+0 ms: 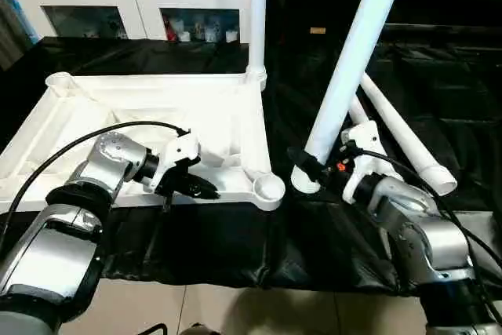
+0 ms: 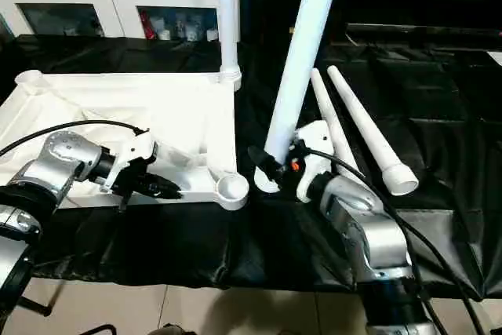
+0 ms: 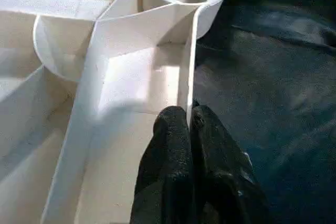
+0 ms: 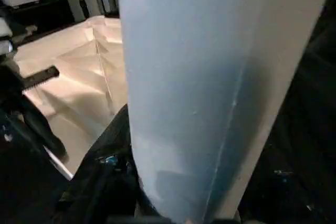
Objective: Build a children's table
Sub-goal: Move table base, then insert table leg to table base
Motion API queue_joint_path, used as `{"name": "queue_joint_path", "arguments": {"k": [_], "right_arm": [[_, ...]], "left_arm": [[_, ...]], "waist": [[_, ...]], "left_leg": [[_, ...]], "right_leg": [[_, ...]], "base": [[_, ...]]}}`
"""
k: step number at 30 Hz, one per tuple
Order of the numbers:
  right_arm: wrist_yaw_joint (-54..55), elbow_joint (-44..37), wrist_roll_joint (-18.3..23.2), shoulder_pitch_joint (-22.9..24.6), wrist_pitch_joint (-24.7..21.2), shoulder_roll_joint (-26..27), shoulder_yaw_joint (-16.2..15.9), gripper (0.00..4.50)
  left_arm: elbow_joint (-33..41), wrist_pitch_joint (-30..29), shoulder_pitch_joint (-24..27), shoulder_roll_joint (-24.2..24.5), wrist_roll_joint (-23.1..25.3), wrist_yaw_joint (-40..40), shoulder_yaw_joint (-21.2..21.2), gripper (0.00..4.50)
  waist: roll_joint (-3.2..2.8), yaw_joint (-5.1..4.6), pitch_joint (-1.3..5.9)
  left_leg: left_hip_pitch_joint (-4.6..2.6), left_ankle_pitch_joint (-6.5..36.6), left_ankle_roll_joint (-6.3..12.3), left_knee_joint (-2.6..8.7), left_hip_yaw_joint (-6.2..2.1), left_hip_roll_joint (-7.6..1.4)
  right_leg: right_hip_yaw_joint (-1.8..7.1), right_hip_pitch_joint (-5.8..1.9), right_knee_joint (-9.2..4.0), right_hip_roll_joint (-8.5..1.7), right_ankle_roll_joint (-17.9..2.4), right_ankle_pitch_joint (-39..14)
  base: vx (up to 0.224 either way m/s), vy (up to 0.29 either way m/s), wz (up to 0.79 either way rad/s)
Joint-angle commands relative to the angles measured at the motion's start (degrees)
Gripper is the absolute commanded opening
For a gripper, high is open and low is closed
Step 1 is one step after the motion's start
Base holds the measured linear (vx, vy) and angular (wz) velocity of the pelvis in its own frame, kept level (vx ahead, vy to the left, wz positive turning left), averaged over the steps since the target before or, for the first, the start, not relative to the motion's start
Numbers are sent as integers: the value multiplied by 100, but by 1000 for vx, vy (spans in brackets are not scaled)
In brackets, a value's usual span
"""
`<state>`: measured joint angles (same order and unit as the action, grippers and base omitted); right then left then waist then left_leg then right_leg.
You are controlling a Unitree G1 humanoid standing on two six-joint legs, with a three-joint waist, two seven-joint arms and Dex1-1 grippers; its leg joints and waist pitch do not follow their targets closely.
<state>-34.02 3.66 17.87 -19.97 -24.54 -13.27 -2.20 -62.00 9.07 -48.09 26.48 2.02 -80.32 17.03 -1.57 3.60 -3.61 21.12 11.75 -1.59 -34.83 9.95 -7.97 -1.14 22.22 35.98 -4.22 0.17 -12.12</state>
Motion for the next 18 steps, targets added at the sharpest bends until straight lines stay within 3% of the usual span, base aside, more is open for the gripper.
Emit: {"name": "queue_joint_path", "arguments": {"k": [1, 3, 4, 5, 6, 7, 8, 9, 14, 18], "right_arm": [[54, 125, -35, -163, 113, 63, -33, 190], [209, 611, -142, -466, 285, 211, -7, 190], [227, 677, -156, -504, 312, 229, -3, 190], [250, 797, -174, -570, 356, 259, 6, 190], [265, 891, -181, -622, 386, 284, 16, 190], [270, 930, -183, -642, 399, 294, 21, 190], [289, 1115, -193, -733, 464, 337, 43, 190], [266, 1318, -222, -816, 548, 350, 43, 190], [209, 1778, -296, -995, 813, 367, 54, 190], [161, 2107, -328, -1137, 997, 349, 100, 190]], "left_arm": [[17, -130, 131, -44, 199, 409, 45, 0], [232, -447, 263, -324, 294, 1274, -22, 0], [274, -516, 280, -370, 296, 1391, -37, 0], [356, -664, 303, -466, 265, 1574, -87, 0], [415, -785, 313, -556, 207, 1709, -151, 0], [439, -833, 316, -591, 181, 1758, -178, 0], [580, -1019, 348, -738, 67, 1909, -278, 0], [781, -1024, 427, -823, 50, 1944, -275, 0], [1328, -1010, 690, -769, 56, 1728, -195, 0], [1548, -848, 820, -653, 83, 1644, -156, 0]], "waist": [[-18, 34, 393], [-9, 23, 379], [15, 20, 384], [-1, 35, 379], [43, 37, 378], [31, 51, 382], [62, 38, 404], [90, 40, 407], [116, 51, 431], [119, 54, 421]], "left_leg": [[-96, 1000, 42, 461, -164, -488], [-108, 1147, -26, 472, -165, -494], [-120, 1186, -44, 468, -155, -502], [-129, 1214, -44, 464, -151, -494], [-99, 1111, -10, 463, -151, -493], [-98, 1062, 13, 466, -150, -491], [-86, 924, 57, 461, -142, -491], [-73, 799, 126, 451, -145, -482], [-43, 448, 397, 413, -126, -471], [-48, 456, 457, 417, -120, -484]], "right_leg": [[227, -266, -366, -505, -1925, -64], [227, -250, -388, -515, -1914, -329], [229, -242, -390, -523, -1921, -390], [233, -233, -412, -520, -1896, -521], [236, -251, -398, -524, -1874, -476], [232, -250, -406, -519, -1837, -462], [228, -267, -376, -511, -1821, -256], [219, -271, -373, -516, -1843, -132], [213, -273, -350, -513, -1798, 200], [200, -245, -353, -511, -1792, 84]], "base": [[0, 0, 0], [0, 0, 0], [0, 0, 0], [0, 0, 0], [0, 0, 0], [0, 0, 0], [0, 0, 0], [0, 0, 0], [0, 0, 0], [0, 0, 0]]}}
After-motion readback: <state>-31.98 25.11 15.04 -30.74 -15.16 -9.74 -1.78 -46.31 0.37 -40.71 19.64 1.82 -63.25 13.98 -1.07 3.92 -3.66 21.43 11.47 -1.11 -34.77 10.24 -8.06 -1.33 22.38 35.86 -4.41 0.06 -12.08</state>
